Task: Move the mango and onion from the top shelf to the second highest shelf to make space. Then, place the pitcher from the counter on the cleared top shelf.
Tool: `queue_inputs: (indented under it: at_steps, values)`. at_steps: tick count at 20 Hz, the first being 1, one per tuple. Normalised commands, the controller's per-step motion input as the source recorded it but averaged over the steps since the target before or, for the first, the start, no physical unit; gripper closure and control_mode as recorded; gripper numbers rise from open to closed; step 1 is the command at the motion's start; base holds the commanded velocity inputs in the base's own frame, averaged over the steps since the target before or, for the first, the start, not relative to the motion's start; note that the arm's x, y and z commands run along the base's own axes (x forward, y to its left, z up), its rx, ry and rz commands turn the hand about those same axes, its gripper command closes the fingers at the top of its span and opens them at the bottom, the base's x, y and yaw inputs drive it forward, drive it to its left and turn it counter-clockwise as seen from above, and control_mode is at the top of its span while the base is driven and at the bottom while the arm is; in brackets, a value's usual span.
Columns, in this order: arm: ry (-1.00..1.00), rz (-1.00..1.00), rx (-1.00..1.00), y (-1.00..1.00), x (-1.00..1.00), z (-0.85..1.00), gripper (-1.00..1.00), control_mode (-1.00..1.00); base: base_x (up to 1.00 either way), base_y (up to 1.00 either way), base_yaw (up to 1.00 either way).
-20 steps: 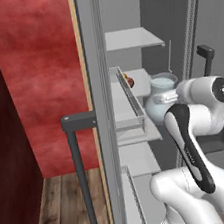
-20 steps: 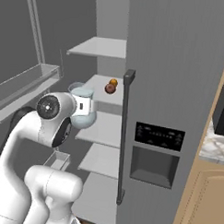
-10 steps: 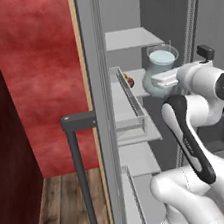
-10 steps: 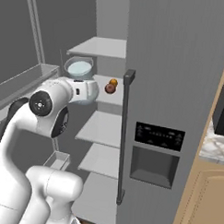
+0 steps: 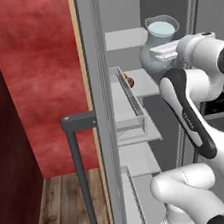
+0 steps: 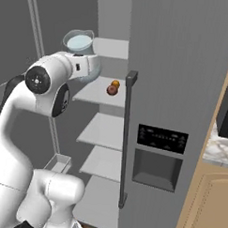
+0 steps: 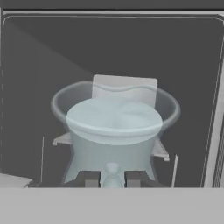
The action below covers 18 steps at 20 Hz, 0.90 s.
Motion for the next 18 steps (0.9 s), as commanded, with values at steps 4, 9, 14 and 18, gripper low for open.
queue_inputs:
  at_steps: [4,9,14,18]
  values:
    - [0.01,0.0,0.0,0.0,0.3,0.3,1.0,-1.0,0.0,0.0,0.0]
    - [0.0,0.0,0.0,0.0,0.45,0.09,1.0,-1.0,0.0,0.0,0.0]
    - [0.0,0.0,0.0,0.0,0.62,0.0,1.0,-1.0,0.0,0.0,0.0]
    - [0.0,0.0,0.0,0.0,0.73,0.0,1.0,-1.0,0.0,0.0,0.0]
